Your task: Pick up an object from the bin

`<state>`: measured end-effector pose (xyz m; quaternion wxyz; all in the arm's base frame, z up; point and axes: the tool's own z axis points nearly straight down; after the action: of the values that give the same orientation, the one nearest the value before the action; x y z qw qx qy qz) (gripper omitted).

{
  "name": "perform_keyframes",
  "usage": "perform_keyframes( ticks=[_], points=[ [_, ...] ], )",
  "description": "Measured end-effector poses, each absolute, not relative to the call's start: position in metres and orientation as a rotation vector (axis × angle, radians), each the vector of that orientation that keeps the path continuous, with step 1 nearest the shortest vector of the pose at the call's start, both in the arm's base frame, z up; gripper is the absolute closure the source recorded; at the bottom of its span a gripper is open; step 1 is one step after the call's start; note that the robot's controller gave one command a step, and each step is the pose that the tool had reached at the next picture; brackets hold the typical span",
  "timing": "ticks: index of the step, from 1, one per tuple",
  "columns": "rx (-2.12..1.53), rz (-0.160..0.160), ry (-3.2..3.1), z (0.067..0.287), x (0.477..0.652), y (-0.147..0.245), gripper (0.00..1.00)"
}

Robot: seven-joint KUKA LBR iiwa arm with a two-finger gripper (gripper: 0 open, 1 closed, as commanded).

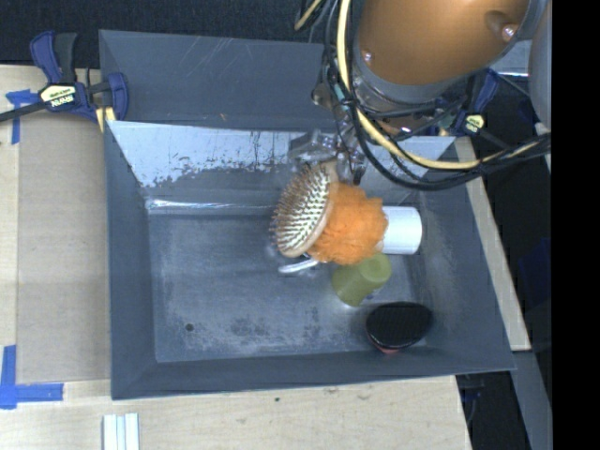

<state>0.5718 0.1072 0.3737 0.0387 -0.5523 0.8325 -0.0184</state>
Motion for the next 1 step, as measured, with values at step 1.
perform_keyframes(
  ticks=[1],
  points=[
    [-1.975,-0.062,2.353,0.1856,0.5822,0.1262,1.00]
  ],
)
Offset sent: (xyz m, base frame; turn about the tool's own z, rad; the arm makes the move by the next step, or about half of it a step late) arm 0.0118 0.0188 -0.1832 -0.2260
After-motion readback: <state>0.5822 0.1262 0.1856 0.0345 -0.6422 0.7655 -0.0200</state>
